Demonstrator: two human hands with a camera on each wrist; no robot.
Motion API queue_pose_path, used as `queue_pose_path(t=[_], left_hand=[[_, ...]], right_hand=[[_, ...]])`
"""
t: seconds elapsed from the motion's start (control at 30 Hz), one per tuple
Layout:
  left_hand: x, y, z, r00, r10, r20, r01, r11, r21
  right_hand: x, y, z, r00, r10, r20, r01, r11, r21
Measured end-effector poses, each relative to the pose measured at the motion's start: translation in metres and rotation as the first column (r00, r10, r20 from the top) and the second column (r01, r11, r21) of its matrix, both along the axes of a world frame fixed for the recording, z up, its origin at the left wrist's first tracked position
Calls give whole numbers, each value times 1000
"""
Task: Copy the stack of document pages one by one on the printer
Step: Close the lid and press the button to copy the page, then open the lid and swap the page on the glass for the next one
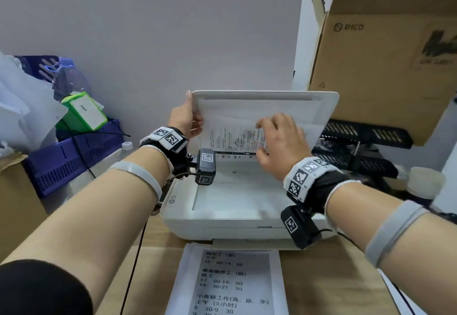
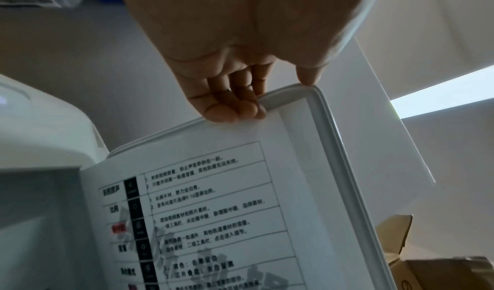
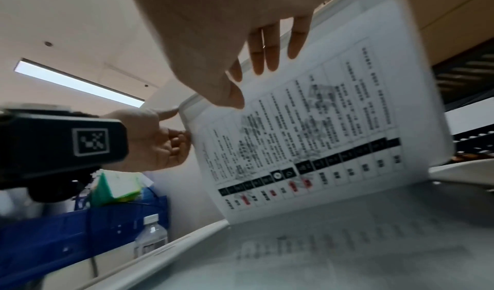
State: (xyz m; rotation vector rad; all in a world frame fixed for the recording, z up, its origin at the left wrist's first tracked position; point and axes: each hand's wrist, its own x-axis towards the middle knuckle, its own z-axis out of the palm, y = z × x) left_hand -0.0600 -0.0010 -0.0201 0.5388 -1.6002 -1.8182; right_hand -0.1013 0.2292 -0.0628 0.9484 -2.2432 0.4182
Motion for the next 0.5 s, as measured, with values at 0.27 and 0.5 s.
queue_pose_path(t=[0.27, 0.5], left_hand=[[-10, -28, 6, 999, -37, 22, 41, 975, -219], [-27, -38, 16, 990, -111, 85, 130, 952, -276]], right_hand=[[-34, 12, 1, 956, -280, 89, 238, 915, 325], [-22, 23, -27, 949, -159, 271, 17, 888, 459]])
